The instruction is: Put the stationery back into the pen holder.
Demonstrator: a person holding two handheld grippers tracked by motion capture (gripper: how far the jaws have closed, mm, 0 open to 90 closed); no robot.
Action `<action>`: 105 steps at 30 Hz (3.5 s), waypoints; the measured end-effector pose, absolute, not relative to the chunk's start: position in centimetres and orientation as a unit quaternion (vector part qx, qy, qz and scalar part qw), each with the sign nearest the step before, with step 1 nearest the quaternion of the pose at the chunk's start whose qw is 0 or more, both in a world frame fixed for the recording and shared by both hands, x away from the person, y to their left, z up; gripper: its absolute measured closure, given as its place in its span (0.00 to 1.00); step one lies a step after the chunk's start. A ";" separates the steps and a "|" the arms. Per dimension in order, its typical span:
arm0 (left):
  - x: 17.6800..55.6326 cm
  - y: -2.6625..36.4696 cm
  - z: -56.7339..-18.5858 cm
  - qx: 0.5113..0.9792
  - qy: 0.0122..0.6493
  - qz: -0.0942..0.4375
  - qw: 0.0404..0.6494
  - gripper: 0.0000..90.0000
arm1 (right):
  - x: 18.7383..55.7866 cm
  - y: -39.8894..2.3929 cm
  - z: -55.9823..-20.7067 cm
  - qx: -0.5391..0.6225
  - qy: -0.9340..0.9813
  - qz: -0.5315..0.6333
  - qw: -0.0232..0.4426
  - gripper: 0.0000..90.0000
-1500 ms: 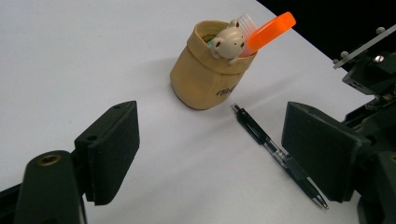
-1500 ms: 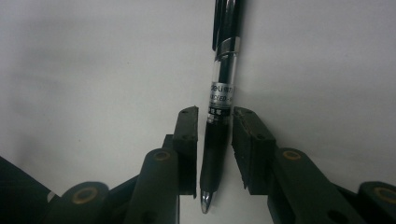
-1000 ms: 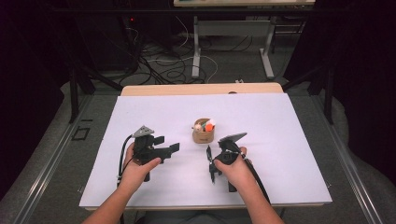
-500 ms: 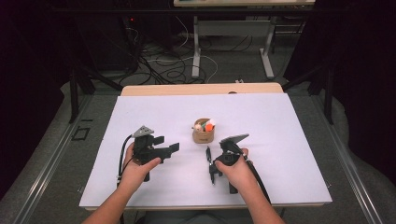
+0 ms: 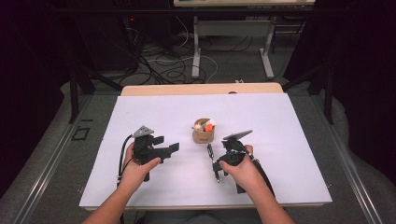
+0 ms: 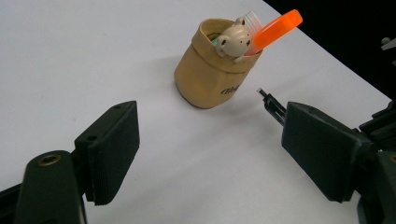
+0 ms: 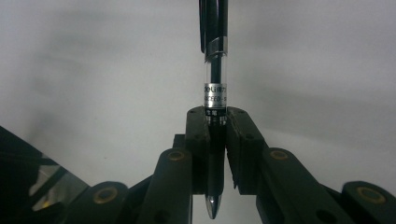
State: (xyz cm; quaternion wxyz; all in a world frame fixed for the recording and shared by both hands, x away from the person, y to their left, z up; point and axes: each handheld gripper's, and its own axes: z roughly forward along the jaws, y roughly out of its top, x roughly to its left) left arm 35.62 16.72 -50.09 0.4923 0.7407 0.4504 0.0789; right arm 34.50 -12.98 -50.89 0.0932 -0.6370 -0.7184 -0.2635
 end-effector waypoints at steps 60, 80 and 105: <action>36.0 17.7 -49.8 0.742 0.451 0.101 0.485 0.22 | 30.3 -12.9 -49.9 0.084 -0.839 -0.243 -0.481 0.89; 35.5 14.8 -48.4 0.802 0.383 0.077 0.453 0.30 | 29.7 -11.4 -51.7 0.310 -0.754 -0.100 -0.570 0.89; 35.5 11.4 -46.7 0.892 0.308 0.023 0.330 0.39 | 28.8 -10.3 -53.0 0.383 -0.732 -0.096 -0.556 0.88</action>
